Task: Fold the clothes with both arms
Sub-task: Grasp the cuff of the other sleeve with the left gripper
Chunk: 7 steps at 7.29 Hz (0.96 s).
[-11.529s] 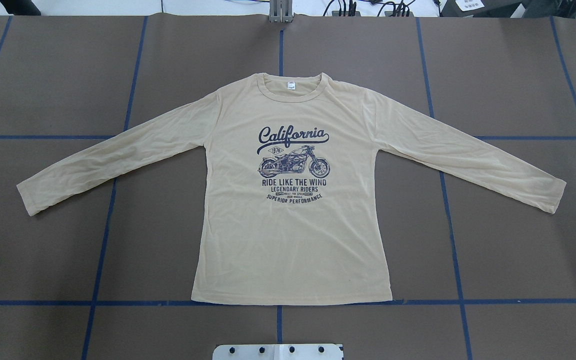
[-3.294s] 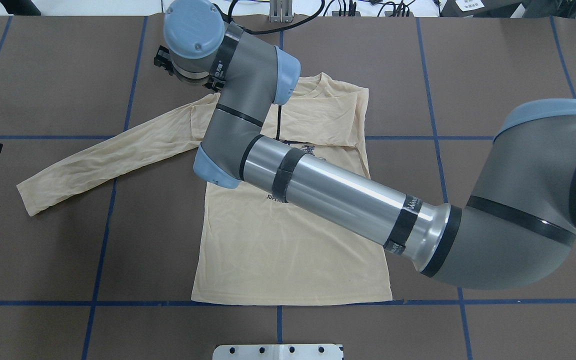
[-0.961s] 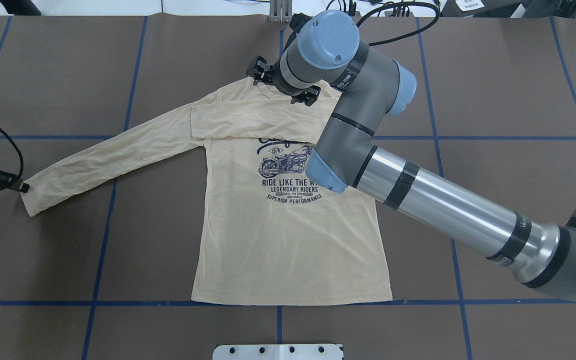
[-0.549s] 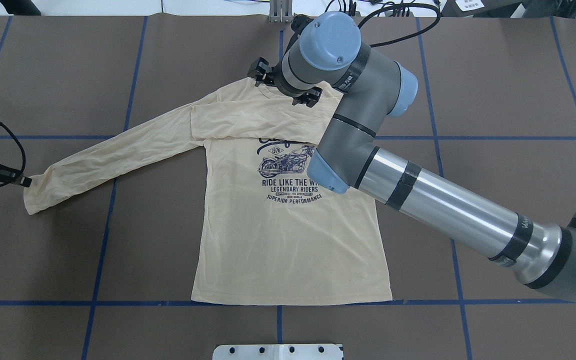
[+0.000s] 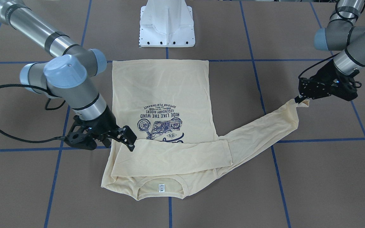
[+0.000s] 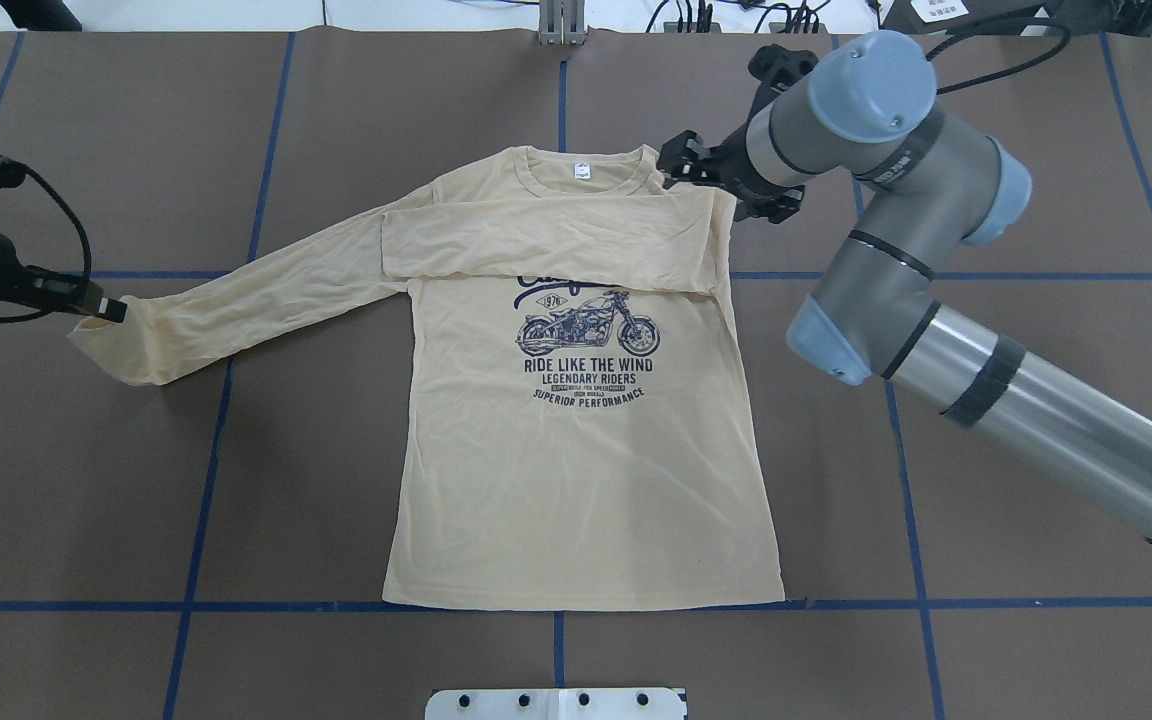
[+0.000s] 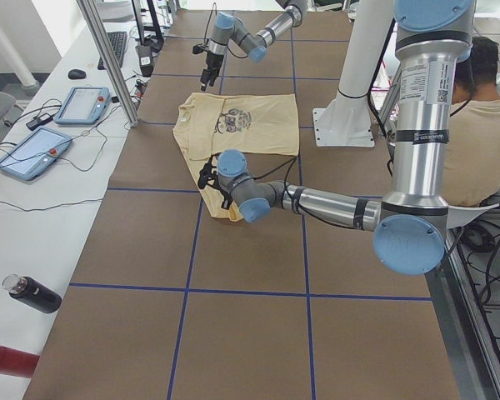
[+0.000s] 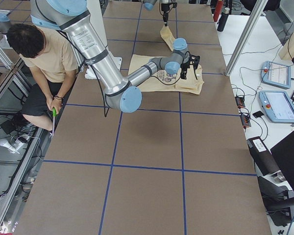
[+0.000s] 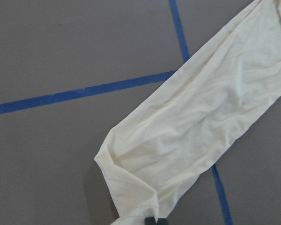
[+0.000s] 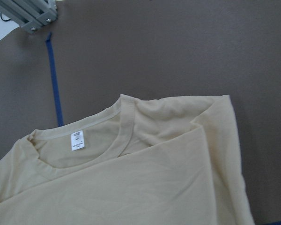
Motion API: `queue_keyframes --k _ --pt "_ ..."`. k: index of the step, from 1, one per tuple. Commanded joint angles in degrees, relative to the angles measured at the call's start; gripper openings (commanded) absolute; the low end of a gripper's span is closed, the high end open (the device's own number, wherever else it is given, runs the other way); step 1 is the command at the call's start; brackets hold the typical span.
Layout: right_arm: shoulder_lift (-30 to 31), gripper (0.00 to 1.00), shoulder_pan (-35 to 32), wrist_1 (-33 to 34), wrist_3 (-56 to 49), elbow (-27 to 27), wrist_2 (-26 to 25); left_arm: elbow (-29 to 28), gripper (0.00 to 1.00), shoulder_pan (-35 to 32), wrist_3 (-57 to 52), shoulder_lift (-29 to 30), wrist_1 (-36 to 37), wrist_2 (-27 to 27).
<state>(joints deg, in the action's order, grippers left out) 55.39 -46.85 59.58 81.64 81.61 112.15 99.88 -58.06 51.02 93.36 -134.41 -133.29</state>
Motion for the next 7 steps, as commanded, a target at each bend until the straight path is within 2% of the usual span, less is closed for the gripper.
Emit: queue_keyframes --k 1,2,3,4,7 --pt "9.7 0.99 -5.2 -2.0 -7.6 2.0 3.2 6.5 0.00 2.8 14.2 7.2 3.4 0.1" --pt "13.5 0.98 -7.7 -3.1 -13.6 1.6 5.0 5.8 0.00 6.0 21.3 15.9 8.8 0.7" --pt "15.5 0.99 -9.1 -3.2 -15.4 1.7 5.5 4.2 0.00 8.8 24.2 23.6 14.9 4.9" --pt "17.2 0.99 -10.4 -3.3 -15.7 1.8 5.5 0.6 0.00 10.3 26.3 29.5 17.1 7.6" --pt "21.2 0.99 -12.8 -3.2 -23.1 1.4 5.2 -7.3 0.00 12.0 32.5 39.9 15.8 15.1"
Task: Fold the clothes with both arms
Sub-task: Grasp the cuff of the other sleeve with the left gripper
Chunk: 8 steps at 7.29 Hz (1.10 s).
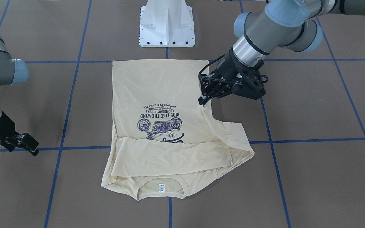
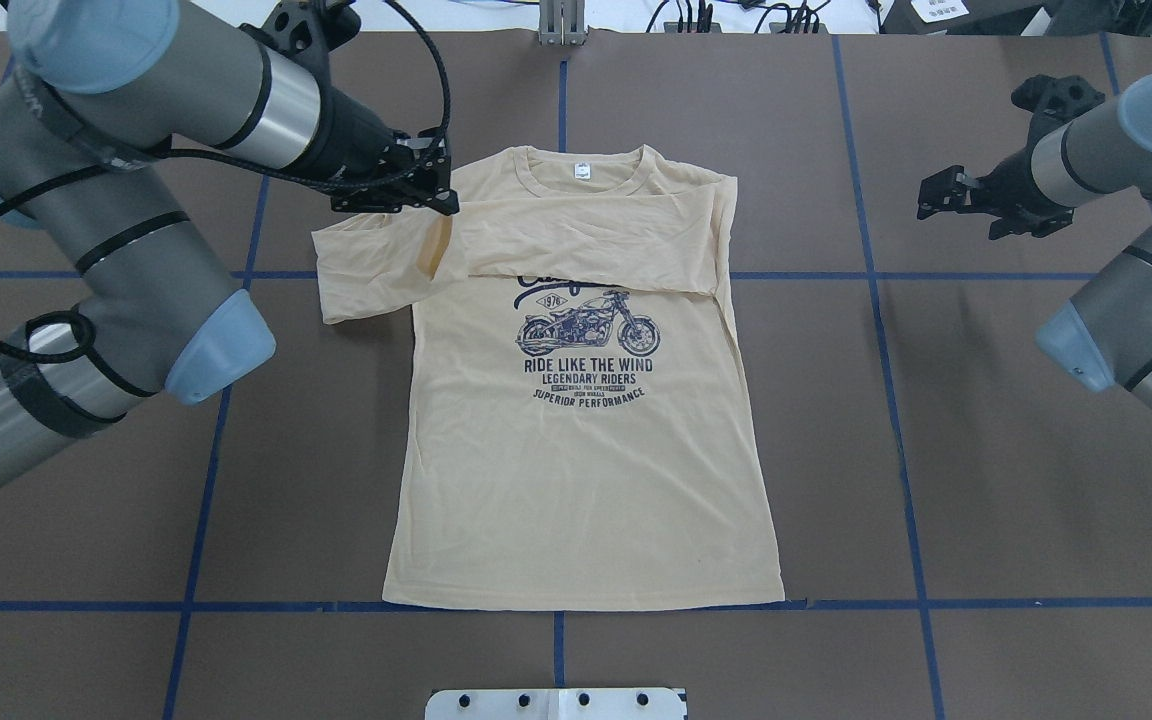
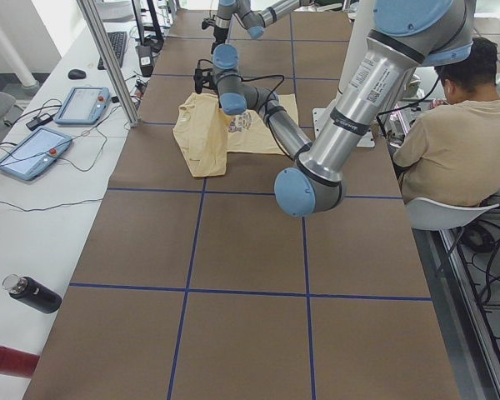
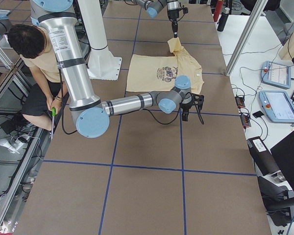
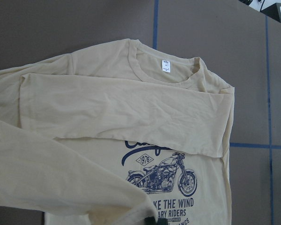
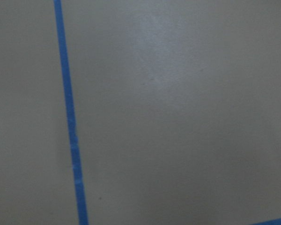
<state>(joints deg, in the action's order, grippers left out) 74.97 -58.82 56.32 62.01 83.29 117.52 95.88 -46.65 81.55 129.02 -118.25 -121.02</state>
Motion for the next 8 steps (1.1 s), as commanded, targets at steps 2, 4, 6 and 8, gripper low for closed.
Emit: queue_keyframes --k 2,4,6,8 --pt "1.9 0.99 -1.0 0.0 -3.7 -1.7 -0.4 -14.2 0.00 6.0 5.3 12.9 -3.5 11.3" --pt "1.9 0.99 -1.2 0.0 -3.7 -2.3 -0.4 -23.2 0.00 9.1 6.6 18.8 -6.4 14.9" --pt "1.8 0.99 -1.3 0.0 -3.6 -2.2 -0.4 -26.8 0.00 11.7 6.8 21.0 -8.1 17.7" --pt "1.7 0.99 -1.3 0.0 -3.6 -2.3 -0.4 -29.8 0.00 13.2 7.2 22.9 -9.5 19.5"
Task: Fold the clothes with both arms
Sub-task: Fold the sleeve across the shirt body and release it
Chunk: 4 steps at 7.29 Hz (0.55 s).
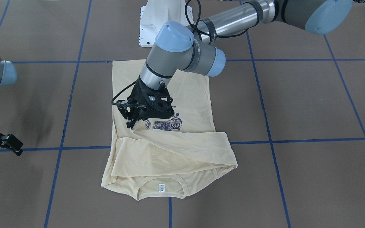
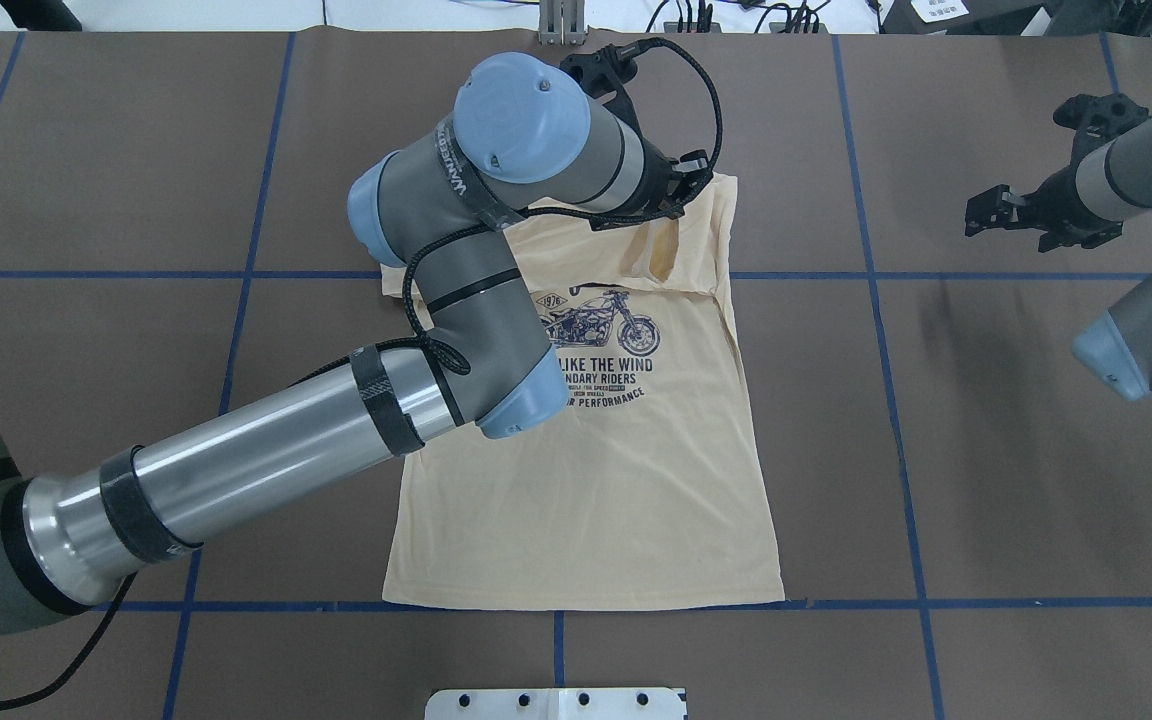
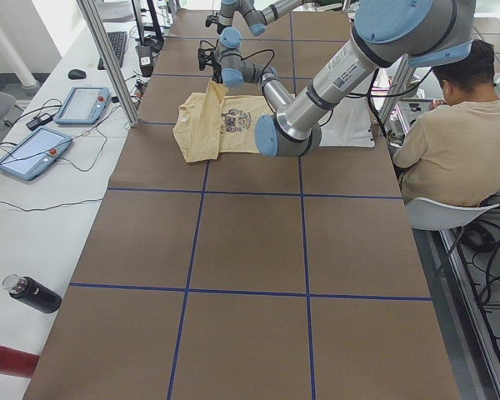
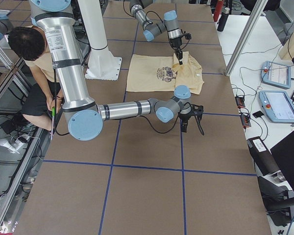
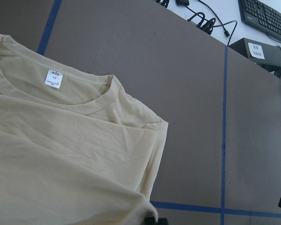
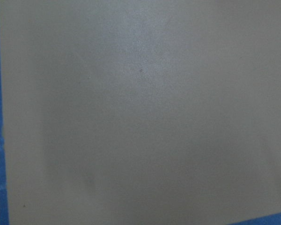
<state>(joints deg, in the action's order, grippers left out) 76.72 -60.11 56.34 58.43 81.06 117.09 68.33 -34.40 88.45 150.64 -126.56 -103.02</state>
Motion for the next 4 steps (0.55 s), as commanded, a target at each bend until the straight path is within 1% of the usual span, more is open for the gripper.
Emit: queue_keyframes --k 1,2,3,4 --pt "-0.1 0.99 0.0 0.0 0.0 0.0 0.0 -4.7 0.00 2.0 1.8 2.7 -3.0 2.8" --pt "-0.2 0.99 0.0 0.0 0.4 0.0 0.0 -5.4 0.00 2.1 2.4 3.3 -3.1 3.0" --pt "-0.3 0.99 0.1 0.0 0.5 0.1 0.0 -6.2 0.14 2.7 2.8 3.6 -3.1 3.1" --pt "-0.3 0.99 0.1 0.0 0.5 0.1 0.1 -7.4 0.20 3.6 6.1 5.1 -3.1 3.1"
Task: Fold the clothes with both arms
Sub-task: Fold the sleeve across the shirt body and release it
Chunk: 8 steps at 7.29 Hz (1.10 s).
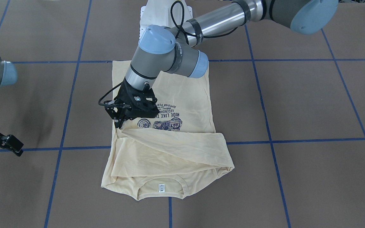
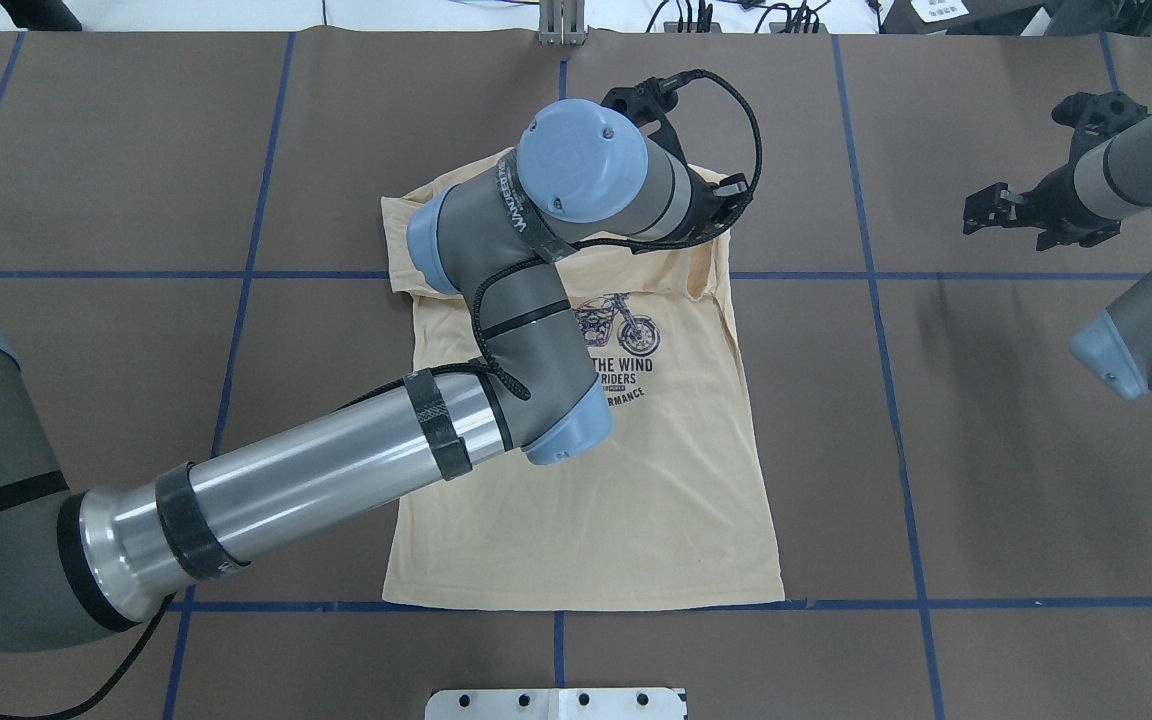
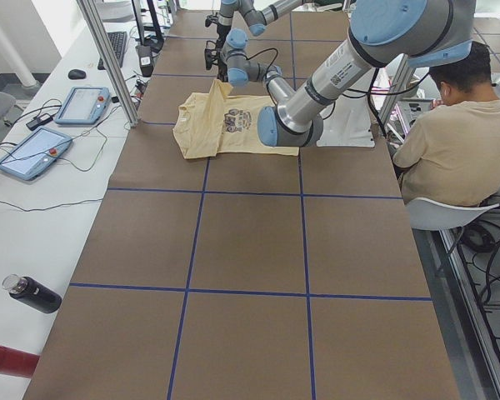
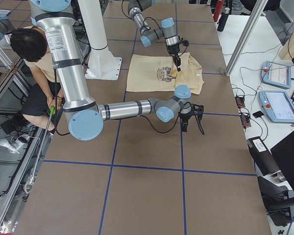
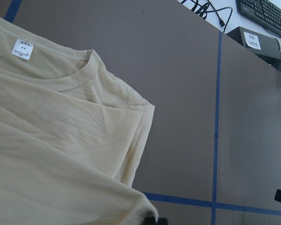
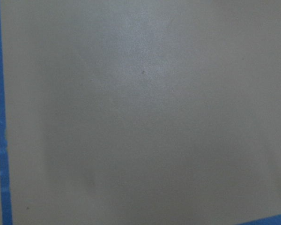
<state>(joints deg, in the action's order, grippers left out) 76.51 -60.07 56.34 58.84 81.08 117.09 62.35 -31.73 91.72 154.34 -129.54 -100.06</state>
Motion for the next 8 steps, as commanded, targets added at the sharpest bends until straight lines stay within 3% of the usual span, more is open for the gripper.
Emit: queue_keyframes --k 1,2,3,4,5,6,7,8 --pt "0.0 0.99 0.0 0.0 0.1 0.0 0.1 -1.5 0.41 1.3 3.4 1.6 -0.2 0.1" --pt "0.0 0.99 0.0 0.0 0.3 0.0 0.2 -1.5 0.50 1.4 6.3 2.5 -0.1 0.2" --pt "-0.1 0.99 0.0 -0.1 0.7 0.8 0.3 -0.9 0.67 1.3 8.0 2.6 0.0 0.0" --pt "0.0 0.99 0.8 -0.2 4.8 3.1 0.4 2.0 0.68 1.0 8.0 1.6 0.9 -0.5" --pt "0.0 1.00 5.0 -0.2 13.5 7.7 -0.2 7.2 0.69 1.0 7.8 -2.9 1.6 -0.4" --pt "-0.1 1.00 10.6 0.0 25.8 13.0 -3.8 16.7 0.69 0.1 5.6 -10.9 2.4 -0.5" --pt "0.0 1.00 17.8 0.5 32.7 18.0 -10.8 26.8 0.69 -1.7 -1.3 -18.0 8.0 -3.4" --pt "0.1 1.00 23.4 1.8 40.5 21.8 -14.0 33.5 0.69 -3.4 -7.5 -23.9 10.5 -4.2"
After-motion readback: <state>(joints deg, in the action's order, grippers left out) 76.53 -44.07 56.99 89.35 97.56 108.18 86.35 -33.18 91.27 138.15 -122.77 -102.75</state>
